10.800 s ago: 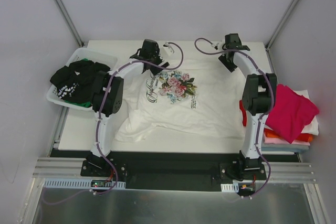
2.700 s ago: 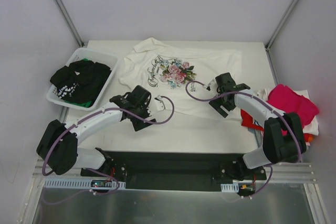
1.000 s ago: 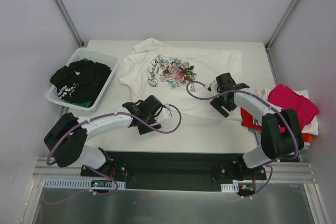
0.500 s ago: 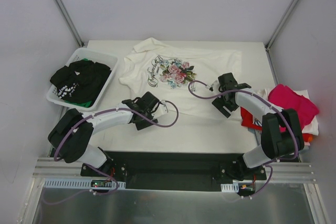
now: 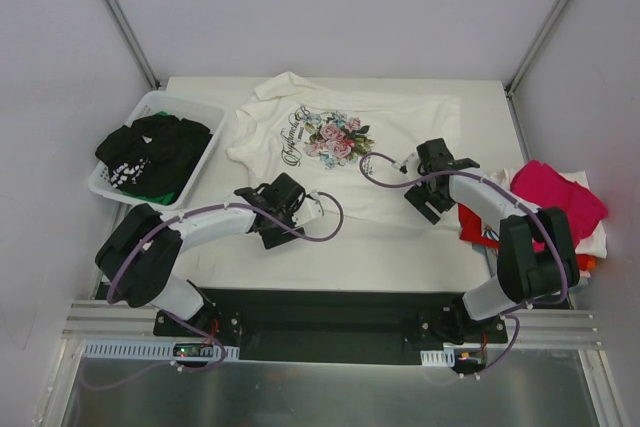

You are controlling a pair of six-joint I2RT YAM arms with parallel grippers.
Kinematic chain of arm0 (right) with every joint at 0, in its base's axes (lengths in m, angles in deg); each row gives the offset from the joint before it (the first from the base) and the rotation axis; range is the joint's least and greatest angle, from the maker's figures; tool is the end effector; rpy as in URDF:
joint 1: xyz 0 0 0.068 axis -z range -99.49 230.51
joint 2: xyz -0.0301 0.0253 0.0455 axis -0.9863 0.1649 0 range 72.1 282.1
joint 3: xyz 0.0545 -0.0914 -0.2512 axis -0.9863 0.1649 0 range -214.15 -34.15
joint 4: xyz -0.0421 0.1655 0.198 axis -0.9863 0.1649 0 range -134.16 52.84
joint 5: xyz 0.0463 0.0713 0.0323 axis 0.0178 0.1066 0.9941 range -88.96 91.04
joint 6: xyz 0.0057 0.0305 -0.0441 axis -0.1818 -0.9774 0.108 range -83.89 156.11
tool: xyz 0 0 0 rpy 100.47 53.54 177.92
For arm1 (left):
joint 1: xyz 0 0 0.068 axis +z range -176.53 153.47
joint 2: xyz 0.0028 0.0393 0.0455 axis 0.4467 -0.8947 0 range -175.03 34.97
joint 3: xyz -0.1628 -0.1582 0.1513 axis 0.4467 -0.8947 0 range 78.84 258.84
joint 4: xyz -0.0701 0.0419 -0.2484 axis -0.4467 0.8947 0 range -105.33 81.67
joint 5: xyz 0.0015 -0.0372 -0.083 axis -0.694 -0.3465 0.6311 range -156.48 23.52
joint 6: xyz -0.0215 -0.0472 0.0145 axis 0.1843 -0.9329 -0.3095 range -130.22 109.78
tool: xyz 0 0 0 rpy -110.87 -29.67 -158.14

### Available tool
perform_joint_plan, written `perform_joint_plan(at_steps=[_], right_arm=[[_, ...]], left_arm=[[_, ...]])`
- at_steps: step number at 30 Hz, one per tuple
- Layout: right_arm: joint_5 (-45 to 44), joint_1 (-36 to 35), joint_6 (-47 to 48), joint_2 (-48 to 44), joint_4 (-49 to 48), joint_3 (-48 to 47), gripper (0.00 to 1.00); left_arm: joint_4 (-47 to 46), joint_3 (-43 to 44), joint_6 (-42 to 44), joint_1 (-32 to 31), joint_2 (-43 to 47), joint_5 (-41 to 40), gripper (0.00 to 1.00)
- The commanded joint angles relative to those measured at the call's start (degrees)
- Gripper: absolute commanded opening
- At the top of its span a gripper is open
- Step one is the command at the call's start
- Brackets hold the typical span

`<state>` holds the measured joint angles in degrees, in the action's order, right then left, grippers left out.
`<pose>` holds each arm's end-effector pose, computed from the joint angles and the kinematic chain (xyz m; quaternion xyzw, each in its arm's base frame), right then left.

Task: Fold and stack the t-shirts
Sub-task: Grap the side of the flattened tshirt closest away from the robot with both arms

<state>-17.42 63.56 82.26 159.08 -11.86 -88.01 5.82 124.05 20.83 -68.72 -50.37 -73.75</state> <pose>0.2797 0.0735 0.1955 -0.4755 0.8398 -0.2046 0.1639 0.2084 -0.1829 0.1688 0.5640 0.7854 0.0371 0.2524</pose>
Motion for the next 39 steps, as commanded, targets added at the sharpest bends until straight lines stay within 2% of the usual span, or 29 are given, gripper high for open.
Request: perform_joint_plan(at_steps=[1, 10, 22, 39], right_arm=[[2.98, 1.30, 0.61, 0.03, 0.66, -0.89, 0.87], [10.19, 2.54, -0.79, -2.43, 5.67, -1.76, 0.86], [11.87, 0.25, -2.21, -7.35, 10.77, 0.43, 0.85], [11.16, 1.65, 0.96, -1.38, 6.99, 3.68, 0.83]], left_arm=[[0.12, 1.19, -1.51, 1.24, -2.11, 7.09, 0.68], [0.12, 1.72, -1.96, 2.29, -3.25, 9.20, 0.68], [0.12, 1.99, -2.13, 3.26, -3.69, 10.17, 0.68], [0.12, 1.72, -1.78, 5.63, -3.87, 12.37, 0.68]])
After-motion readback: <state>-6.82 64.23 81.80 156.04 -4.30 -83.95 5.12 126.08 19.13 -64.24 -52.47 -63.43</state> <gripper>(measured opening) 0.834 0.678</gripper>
